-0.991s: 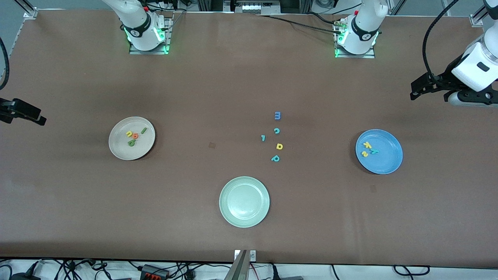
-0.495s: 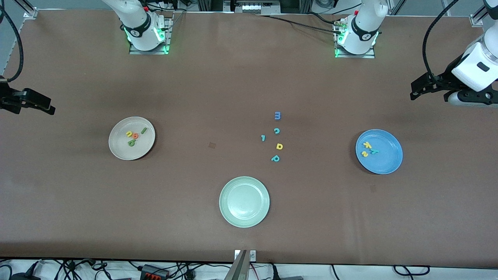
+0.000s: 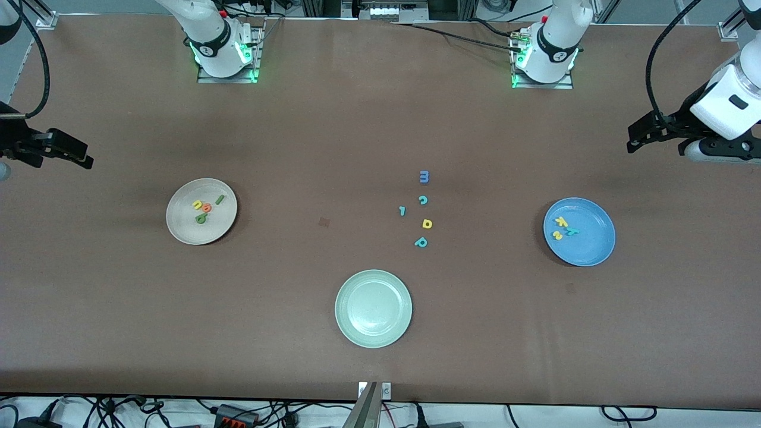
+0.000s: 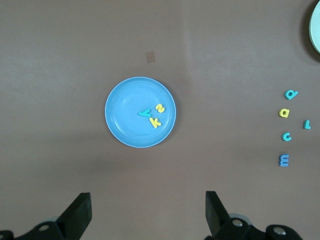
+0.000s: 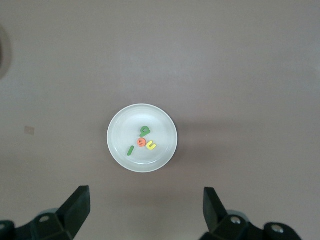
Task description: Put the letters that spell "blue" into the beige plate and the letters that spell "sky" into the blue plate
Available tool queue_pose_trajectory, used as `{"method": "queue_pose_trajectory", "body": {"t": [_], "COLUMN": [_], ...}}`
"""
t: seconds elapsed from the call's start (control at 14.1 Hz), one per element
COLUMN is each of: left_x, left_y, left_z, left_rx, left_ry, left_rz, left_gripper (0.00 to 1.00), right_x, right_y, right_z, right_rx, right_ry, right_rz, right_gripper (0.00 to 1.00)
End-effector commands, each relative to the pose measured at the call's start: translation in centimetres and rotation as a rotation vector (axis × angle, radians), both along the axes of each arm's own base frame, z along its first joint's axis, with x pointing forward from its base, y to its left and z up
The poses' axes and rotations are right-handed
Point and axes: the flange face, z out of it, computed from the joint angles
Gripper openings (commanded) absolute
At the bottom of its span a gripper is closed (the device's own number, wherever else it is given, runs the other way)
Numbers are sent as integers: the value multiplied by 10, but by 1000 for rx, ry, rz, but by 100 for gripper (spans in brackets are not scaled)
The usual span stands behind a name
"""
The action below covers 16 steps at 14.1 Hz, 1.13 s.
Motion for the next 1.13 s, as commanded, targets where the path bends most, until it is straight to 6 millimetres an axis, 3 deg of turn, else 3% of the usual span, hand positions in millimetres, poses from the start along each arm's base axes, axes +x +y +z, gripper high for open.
{"method": "queue_pose_trajectory", "body": {"t": [0.0, 0.5, 0.71, 1.06], "left_x": [0, 0, 0, -1], "left_y": [0, 0, 0, 0], "left_z": [5, 5, 4, 5], "left_rx": [-15, -15, -15, -15], "left_ry": [1, 1, 3, 1], "left_rz": [-12, -13, -13, -12], "left_gripper": [100, 100, 100, 100], "right_x": [-1, 0, -1, 0], "right_y": [-5, 0, -20, -6], "right_z": [10, 7, 6, 5], "right_rx": [-17, -15, -5, -5], "right_ry": [-25, -16, -16, -13], "right_rz": [-7, -7, -39, -8], "right_gripper": [100, 100, 100, 100]}}
